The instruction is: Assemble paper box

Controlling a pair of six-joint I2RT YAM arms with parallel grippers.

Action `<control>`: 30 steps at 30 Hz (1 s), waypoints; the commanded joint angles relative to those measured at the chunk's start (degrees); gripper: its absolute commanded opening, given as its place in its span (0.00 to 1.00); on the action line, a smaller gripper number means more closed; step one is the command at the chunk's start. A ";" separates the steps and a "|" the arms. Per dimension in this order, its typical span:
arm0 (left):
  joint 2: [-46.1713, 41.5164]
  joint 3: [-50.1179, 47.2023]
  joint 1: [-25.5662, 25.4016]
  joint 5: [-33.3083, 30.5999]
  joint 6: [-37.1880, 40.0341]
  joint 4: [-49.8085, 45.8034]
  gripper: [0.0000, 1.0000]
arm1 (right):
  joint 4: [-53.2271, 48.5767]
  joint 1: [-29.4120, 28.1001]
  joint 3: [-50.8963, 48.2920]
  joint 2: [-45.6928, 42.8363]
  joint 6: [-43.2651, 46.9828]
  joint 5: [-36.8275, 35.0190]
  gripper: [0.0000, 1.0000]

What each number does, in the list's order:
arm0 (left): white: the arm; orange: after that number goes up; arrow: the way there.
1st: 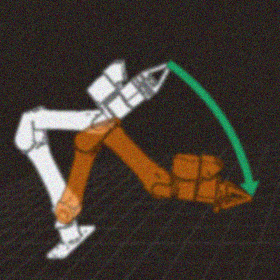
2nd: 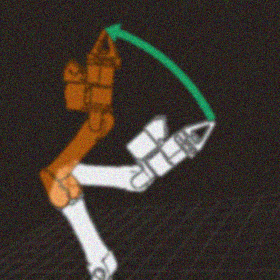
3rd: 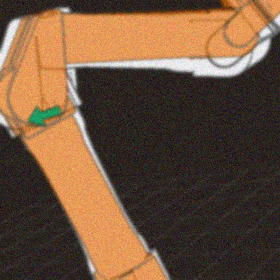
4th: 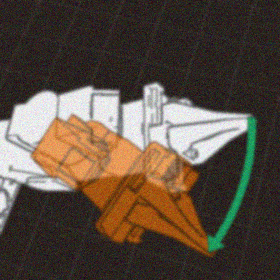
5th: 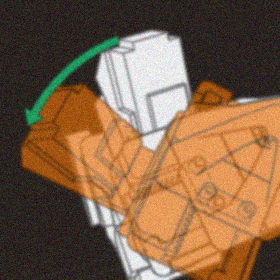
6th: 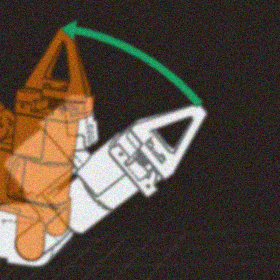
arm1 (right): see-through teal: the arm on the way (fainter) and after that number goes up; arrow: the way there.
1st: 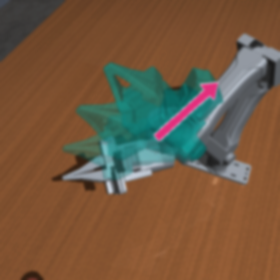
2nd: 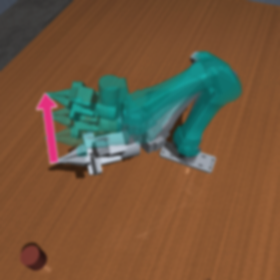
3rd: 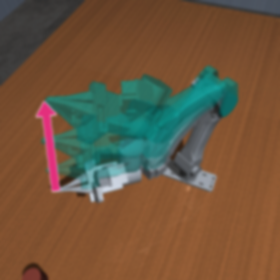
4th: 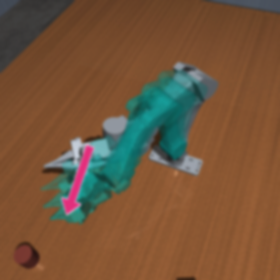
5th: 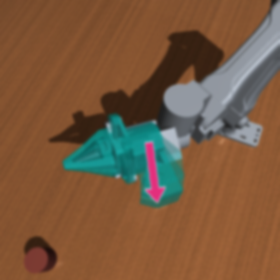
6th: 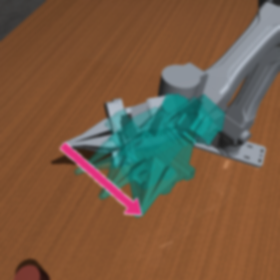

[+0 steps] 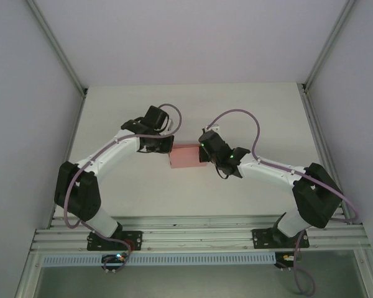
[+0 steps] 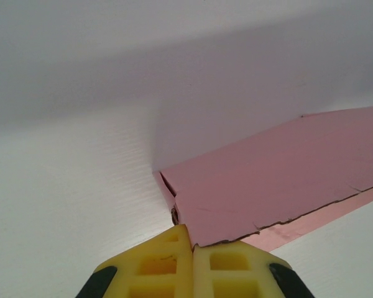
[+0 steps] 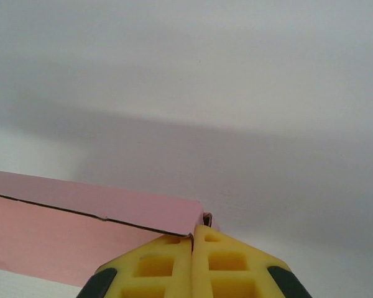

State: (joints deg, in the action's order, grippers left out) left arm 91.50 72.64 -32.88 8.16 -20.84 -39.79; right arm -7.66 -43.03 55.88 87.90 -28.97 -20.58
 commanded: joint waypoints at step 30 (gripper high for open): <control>-9.62 -21.90 -7.77 -7.33 2.22 14.44 0.16 | 13.73 -3.19 -15.37 -2.20 7.56 2.39 0.00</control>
State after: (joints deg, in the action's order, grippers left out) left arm 82.41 55.27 -39.57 -2.39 -18.55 -22.94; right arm 7.33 -44.56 44.21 83.94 -23.53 -22.00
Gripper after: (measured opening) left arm 0.154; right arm 0.044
